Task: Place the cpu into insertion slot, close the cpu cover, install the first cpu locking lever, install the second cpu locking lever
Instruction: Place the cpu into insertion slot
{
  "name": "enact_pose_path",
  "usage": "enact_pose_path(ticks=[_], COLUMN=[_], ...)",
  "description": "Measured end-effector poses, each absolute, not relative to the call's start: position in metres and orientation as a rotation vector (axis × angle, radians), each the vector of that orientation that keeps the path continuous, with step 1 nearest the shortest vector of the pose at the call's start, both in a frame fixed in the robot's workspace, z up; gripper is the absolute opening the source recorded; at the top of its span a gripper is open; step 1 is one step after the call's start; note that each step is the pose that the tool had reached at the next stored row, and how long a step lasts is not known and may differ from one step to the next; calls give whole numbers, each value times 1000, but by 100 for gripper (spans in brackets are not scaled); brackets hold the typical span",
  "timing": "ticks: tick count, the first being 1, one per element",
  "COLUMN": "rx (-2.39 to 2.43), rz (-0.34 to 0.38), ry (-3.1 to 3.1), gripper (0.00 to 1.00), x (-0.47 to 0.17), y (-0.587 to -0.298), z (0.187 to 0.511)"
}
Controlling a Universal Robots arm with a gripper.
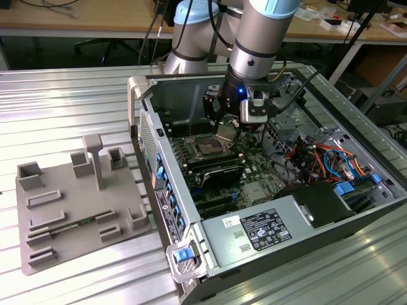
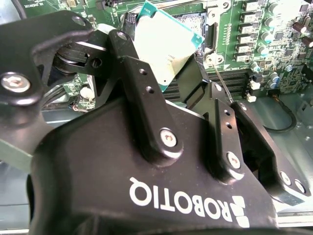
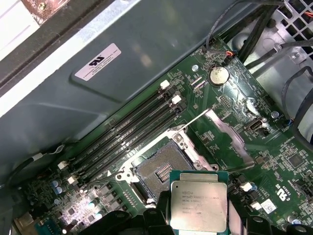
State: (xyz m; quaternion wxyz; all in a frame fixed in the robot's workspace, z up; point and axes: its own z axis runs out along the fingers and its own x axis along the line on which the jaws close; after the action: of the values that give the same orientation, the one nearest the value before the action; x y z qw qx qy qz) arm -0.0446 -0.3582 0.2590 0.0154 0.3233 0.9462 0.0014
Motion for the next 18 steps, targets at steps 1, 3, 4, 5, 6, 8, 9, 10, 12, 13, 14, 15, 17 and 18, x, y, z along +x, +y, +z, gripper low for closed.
enact_pose_path(ticks=[1, 3, 4, 5, 6, 8, 9, 10, 12, 13, 14, 15, 17, 18], rx=[1015, 1029, 1033, 1039, 1045, 1054, 1057, 1062, 1067, 1071, 1074, 1077, 1084, 1088], rz=[4, 3, 3, 3, 3, 3, 3, 3, 3, 3, 3, 2, 2, 2], ry=[2940, 2936, 2934, 2932, 2930, 2927, 2926, 2924, 2922, 2920, 2919, 2918, 2915, 2914], gripper=[55, 55, 55, 55, 55, 55, 55, 55, 55, 55, 55, 55, 55, 55], x=[-45, -45, -45, -45, -45, -45, -45, -45, -45, -45, -45, -45, -45, -45], y=[-358, -358, -358, -358, -358, -358, -358, -358, -358, -358, -358, -358, -358, -358], z=[259, 259, 259, 259, 259, 259, 259, 259, 258, 258, 258, 258, 258, 258])
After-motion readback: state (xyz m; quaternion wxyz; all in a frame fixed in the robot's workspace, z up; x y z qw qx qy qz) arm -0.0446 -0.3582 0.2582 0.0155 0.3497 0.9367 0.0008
